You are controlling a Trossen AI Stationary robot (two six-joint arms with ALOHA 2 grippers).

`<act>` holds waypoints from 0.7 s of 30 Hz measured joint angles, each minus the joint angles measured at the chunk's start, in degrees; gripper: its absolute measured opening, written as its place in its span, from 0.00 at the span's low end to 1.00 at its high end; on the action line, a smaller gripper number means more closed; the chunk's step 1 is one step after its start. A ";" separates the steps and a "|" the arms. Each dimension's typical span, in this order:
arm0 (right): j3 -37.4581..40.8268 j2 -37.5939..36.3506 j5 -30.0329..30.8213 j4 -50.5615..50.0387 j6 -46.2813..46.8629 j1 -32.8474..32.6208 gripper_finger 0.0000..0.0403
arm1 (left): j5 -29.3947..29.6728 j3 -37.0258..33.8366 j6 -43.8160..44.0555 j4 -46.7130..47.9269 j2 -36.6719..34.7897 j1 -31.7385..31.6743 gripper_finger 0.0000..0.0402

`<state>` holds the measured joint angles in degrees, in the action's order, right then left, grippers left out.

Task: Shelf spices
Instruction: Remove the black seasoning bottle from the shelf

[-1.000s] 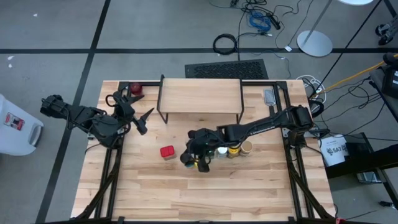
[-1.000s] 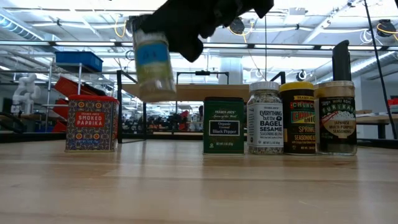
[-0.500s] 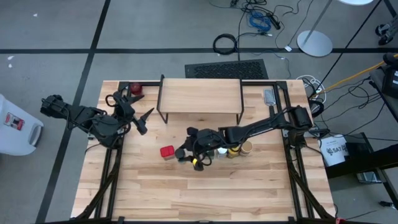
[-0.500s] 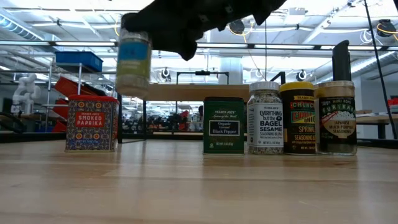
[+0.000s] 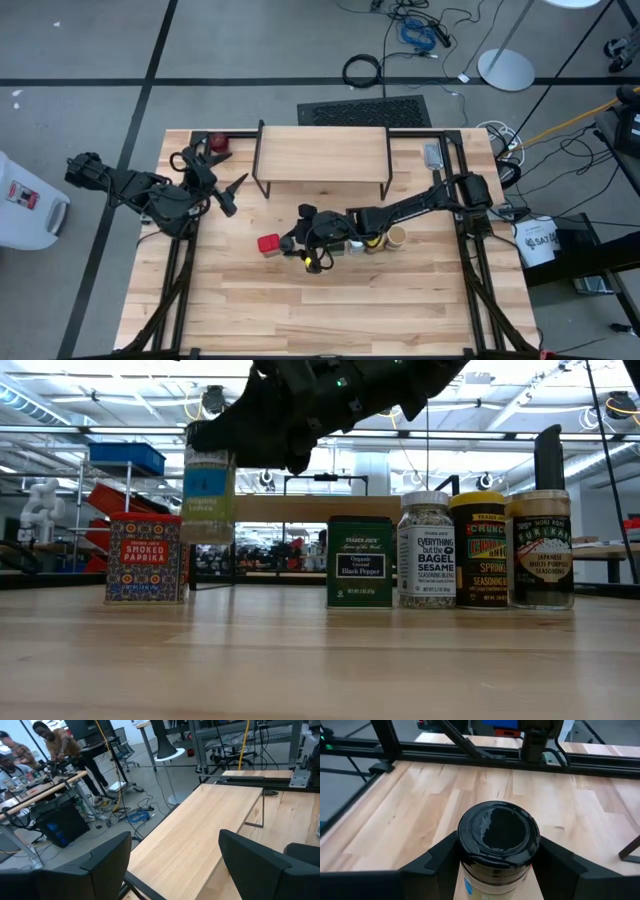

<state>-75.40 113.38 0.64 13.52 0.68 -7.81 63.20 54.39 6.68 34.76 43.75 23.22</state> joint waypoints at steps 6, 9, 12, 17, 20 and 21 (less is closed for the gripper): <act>-0.04 0.44 0.14 -2.91 -1.80 0.57 0.50 | 0.00 0.00 -0.02 0.02 0.00 -0.02 0.77; -0.04 0.52 0.98 -4.43 -1.76 0.74 0.50 | 0.00 0.00 -0.04 0.02 0.00 -0.01 0.77; -0.04 0.52 1.16 -5.01 -1.70 0.78 0.50 | 0.00 0.00 -0.07 0.02 0.00 -0.02 0.77; -0.04 2.00 1.07 -4.63 0.58 0.74 0.50 | 0.00 0.00 -0.07 0.00 0.00 0.00 0.77; -0.04 2.77 1.07 -4.26 1.56 0.72 0.50 | 0.00 0.00 -0.07 -0.04 0.00 -0.02 0.77; -0.06 2.89 1.04 -4.46 1.65 0.72 0.50 | 0.00 0.00 -0.07 -0.02 0.00 -0.01 0.77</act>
<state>-75.45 116.27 1.69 9.06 2.33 -7.09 63.20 54.39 6.61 34.74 43.75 23.21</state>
